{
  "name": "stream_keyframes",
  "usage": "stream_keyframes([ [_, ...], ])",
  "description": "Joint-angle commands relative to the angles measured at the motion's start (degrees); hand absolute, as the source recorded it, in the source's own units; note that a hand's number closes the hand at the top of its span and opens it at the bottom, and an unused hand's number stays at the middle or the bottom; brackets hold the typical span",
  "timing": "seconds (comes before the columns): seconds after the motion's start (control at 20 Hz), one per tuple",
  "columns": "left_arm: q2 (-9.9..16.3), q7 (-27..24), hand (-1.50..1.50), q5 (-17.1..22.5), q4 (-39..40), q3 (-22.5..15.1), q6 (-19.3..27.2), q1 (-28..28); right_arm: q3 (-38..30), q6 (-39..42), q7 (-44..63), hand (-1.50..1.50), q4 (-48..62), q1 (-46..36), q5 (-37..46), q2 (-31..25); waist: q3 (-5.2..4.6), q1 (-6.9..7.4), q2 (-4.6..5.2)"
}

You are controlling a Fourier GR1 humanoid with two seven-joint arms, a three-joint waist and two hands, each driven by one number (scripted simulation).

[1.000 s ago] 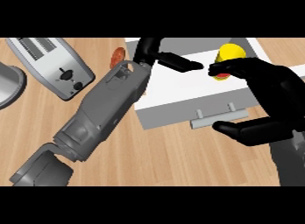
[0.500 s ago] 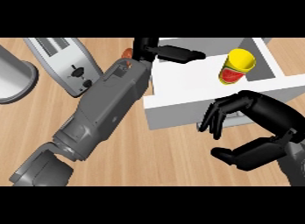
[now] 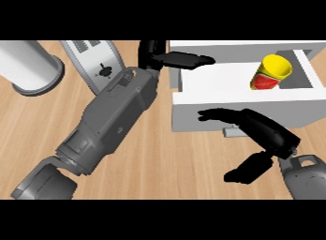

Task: Pick up the cup, place it into the drawer and close the drawer

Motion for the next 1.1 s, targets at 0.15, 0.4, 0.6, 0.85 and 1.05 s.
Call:
stream_keyframes([
  [0.15,2.7,-1.8,-1.50,0.5,-3.9,1.3,-4.3,6.2,7.0,-6.4,-8.5,-1.50,18.7,-1.4,14.0,2.6,0.00,4.26,-0.58],
  [0.4,4.3,-2.2,-1.50,0.9,-8.2,1.8,-5.5,11.7,3.6,-10.0,-17.1,1.50,39.4,-10.0,17.2,2.6,0.05,5.62,-0.28],
  [0.6,5.9,-0.7,-1.50,0.0,-11.5,0.0,-7.6,14.6,0.5,-16.3,-21.2,1.50,51.6,-17.0,18.4,6.2,0.15,7.65,-0.07],
  [0.85,8.0,-0.1,-1.50,0.7,-14.0,0.5,-10.2,17.1,-7.4,-17.1,-26.6,1.50,59.9,-27.0,14.7,3.0,0.22,9.06,0.90],
  [1.05,10.1,1.9,-1.50,1.3,-17.0,0.5,-11.9,17.9,-11.4,-21.8,-27.7,1.50,65.4,-31.5,13.9,2.7,0.28,10.84,1.14],
])
